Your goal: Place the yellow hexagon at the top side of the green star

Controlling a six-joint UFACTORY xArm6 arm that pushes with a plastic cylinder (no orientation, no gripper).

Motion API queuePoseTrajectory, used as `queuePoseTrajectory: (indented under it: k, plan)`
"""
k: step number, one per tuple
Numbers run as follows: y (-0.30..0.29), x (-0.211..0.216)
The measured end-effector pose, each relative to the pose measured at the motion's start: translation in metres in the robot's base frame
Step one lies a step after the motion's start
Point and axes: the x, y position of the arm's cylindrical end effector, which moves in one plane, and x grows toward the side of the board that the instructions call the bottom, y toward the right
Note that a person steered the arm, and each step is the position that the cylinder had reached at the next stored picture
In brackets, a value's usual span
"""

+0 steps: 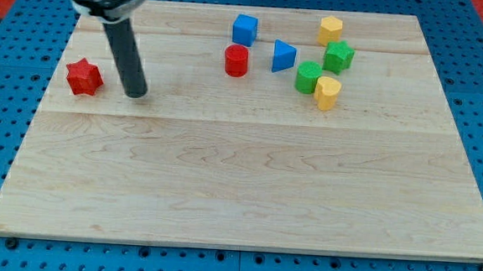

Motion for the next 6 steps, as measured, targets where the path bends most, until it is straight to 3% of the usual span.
queuePoseTrajectory:
  k: [4,6]
  plan:
    - [0.029,0.000]
    - [0.106,0.000]
